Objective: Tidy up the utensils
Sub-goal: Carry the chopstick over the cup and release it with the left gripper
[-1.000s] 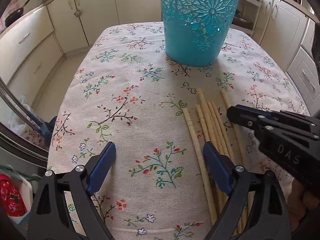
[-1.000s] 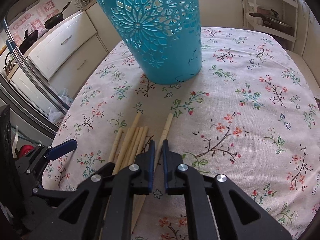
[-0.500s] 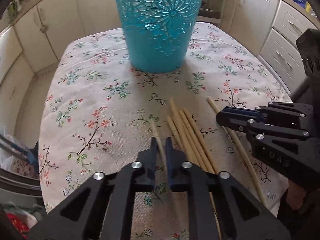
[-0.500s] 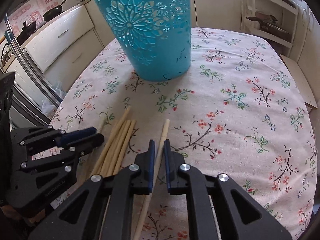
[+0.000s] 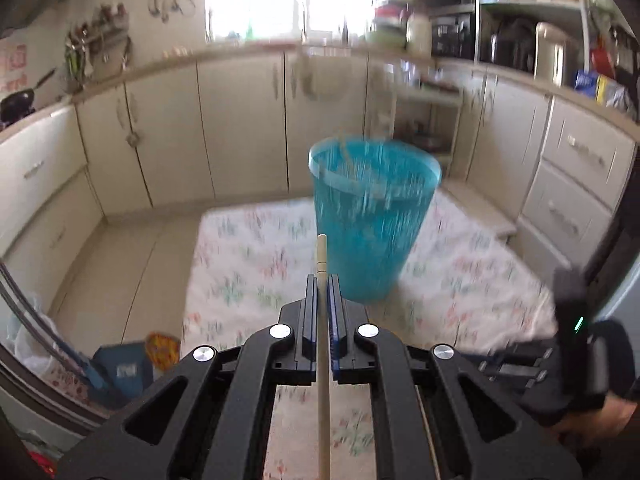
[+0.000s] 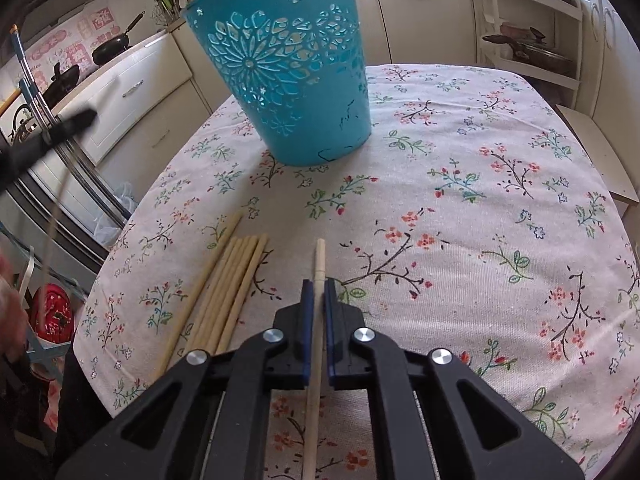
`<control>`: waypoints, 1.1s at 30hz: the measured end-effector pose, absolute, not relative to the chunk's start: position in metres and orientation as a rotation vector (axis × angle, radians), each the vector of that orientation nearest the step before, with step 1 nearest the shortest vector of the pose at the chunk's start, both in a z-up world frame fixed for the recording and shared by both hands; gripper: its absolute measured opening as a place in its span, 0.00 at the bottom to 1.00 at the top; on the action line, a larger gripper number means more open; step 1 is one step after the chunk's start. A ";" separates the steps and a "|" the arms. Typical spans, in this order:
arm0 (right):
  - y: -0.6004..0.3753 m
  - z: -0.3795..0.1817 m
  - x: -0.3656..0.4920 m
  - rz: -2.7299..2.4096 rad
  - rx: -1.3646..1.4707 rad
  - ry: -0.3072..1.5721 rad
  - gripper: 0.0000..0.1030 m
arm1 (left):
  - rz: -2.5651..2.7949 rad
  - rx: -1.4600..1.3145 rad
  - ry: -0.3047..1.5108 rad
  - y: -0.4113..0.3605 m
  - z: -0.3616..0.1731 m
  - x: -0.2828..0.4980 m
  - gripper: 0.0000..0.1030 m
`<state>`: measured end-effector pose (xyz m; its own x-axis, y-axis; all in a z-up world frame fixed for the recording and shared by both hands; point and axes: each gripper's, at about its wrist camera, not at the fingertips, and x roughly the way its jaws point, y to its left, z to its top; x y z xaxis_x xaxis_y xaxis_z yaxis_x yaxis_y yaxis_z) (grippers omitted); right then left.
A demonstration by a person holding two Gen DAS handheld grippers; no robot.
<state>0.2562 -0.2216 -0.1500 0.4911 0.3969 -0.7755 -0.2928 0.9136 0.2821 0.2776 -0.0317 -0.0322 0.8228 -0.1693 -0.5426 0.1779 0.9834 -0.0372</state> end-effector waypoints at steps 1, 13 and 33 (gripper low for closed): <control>-0.222 -0.150 0.256 0.421 0.123 0.968 0.05 | -0.186 0.003 0.546 -0.034 -0.022 0.281 0.05; -0.232 -0.153 0.258 0.452 0.212 0.964 0.05 | -0.136 -0.162 0.186 -0.064 0.084 0.359 0.05; -0.237 -0.155 0.259 0.469 0.263 0.970 0.05 | -0.044 -0.349 0.262 -0.046 0.010 0.429 0.05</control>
